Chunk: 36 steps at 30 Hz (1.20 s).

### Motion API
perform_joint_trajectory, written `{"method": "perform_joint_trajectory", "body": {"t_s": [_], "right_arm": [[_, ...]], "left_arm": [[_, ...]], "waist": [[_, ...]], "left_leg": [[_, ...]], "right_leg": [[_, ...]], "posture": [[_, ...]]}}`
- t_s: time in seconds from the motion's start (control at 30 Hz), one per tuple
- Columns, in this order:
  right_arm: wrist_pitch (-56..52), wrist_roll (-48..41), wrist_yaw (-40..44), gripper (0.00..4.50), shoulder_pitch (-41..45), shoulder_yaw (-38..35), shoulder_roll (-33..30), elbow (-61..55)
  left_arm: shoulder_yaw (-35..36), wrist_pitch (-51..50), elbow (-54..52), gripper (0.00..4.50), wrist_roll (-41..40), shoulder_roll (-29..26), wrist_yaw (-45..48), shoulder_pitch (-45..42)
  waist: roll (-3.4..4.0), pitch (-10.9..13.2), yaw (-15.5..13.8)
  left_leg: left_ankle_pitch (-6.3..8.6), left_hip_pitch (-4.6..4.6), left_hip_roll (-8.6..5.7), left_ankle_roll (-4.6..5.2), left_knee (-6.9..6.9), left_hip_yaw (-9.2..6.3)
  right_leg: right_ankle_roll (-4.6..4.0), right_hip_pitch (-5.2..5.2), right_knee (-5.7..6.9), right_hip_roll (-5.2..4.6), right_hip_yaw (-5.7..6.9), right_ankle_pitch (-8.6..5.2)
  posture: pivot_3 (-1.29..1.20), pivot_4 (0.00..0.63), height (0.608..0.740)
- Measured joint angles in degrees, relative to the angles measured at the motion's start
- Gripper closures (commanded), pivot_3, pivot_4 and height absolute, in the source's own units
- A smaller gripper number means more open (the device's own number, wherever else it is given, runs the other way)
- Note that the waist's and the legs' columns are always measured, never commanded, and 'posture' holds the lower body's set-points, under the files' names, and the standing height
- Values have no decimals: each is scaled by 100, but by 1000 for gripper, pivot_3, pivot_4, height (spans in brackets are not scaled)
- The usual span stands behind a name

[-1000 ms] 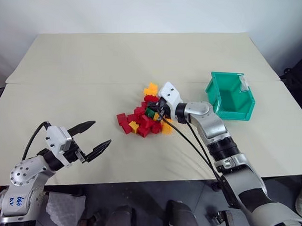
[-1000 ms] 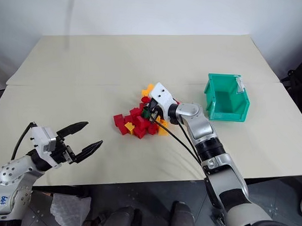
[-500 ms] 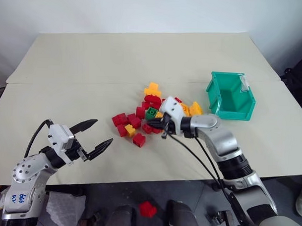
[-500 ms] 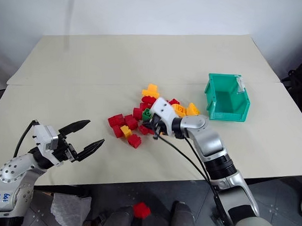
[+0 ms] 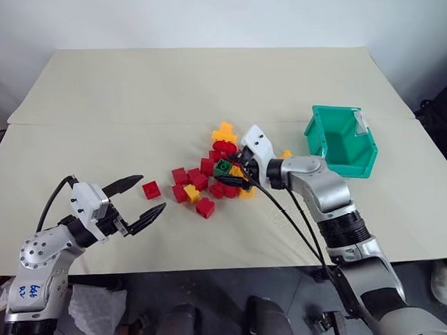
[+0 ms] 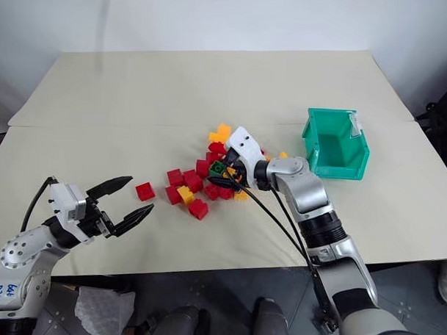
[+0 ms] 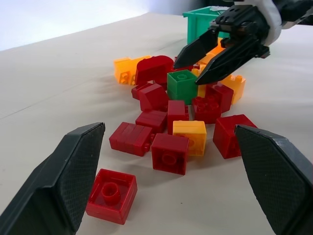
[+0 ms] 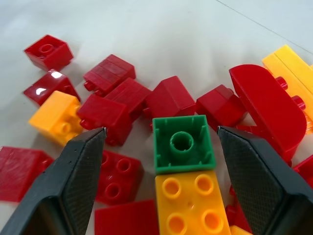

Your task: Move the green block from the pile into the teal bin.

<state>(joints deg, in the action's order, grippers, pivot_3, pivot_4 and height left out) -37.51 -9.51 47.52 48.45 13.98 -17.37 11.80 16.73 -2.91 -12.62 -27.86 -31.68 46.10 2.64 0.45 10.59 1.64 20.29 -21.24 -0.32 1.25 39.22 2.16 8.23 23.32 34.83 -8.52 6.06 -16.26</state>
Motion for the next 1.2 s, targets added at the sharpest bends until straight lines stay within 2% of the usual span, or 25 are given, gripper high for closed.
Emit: {"method": "perform_joint_trajectory", "body": {"t_s": [0.2,0.3,0.37,0.4,0.43,0.47,0.63,0.77,0.93,1.0,1.07,1.17,1.2], "right_arm": [[183,194,-100,669,130,198,182,466],[329,339,-112,1271,286,261,236,759],[448,432,-156,1936,426,260,249,968],[467,438,-161,1936,442,259,250,988],[515,477,-172,2367,482,257,252,1018],[564,485,-172,2438,482,243,277,1055],[713,326,-77,2438,465,40,331,849],[847,-281,39,2438,242,-741,144,102],[563,-937,-76,2438,-366,-1917,-640,-845],[438,-990,-72,2438,-708,-2093,-1002,-1043],[222,-1013,-111,2438,-872,-2102,-1108,-1153],[-272,-1175,-227,1869,-810,-1960,-1037,-1297],[-453,-1185,-261,1533,-729,-1795,-987,-1368]], "left_arm": [[-49,1,-34,0,-7,1,149,64],[-108,-2,-47,0,-7,1,192,67],[-116,-2,-50,0,-7,1,193,62],[-116,-2,-50,0,-7,1,193,61],[-119,-2,-51,0,-7,1,193,60],[-120,-2,-51,0,-7,1,189,60],[-158,-2,-74,0,-7,5,160,57],[-226,-2,-74,0,-7,21,170,10],[-467,-5,-16,0,-7,114,219,-398],[-514,-8,13,0,-7,136,237,-478],[-562,-16,75,0,-7,136,290,-548],[-612,-19,197,0,-7,136,359,-679],[-612,-20,219,0,-7,136,374,-691]], "waist": [[0,0,4],[0,0,6],[0,0,7],[0,0,8],[0,0,8],[0,0,10],[0,0,5],[0,0,-23],[-1,0,-107],[-1,0,-128],[0,0,-67],[1,1,25],[1,1,42]], "left_leg": [[0,-1,0,0,0,0],[0,0,0,0,0,0],[0,0,0,0,0,0],[0,0,0,0,0,0],[0,0,0,0,0,-1],[0,0,0,0,0,-1],[0,-2,0,0,0,-1],[0,-5,-1,0,0,-5],[0,-5,-2,0,0,0],[0,-4,-1,0,-1,6],[0,-1,0,0,-4,26],[-2,10,7,-3,-4,37],[-2,12,10,-4,-4,37]], "right_leg": [[0,1,1,0,0,0],[0,2,2,0,-1,0],[0,2,2,0,-1,0],[0,3,2,0,-1,0],[0,3,3,0,-1,0],[0,3,2,0,0,0],[0,3,3,0,0,0],[0,3,1,-1,2,0],[0,1,-1,-1,3,0],[0,2,-2,1,3,0],[-2,8,0,2,-2,-1],[-11,8,5,4,-2,0],[-12,10,9,5,-3,1]], "posture": [[0,150,740],[0,150,740],[0,150,740],[0,150,740],[0,150,740],[0,150,740],[0,150,740],[0,150,740],[0,150,740],[0,150,740],[0,150,740],[0,150,740],[0,150,740]]}}
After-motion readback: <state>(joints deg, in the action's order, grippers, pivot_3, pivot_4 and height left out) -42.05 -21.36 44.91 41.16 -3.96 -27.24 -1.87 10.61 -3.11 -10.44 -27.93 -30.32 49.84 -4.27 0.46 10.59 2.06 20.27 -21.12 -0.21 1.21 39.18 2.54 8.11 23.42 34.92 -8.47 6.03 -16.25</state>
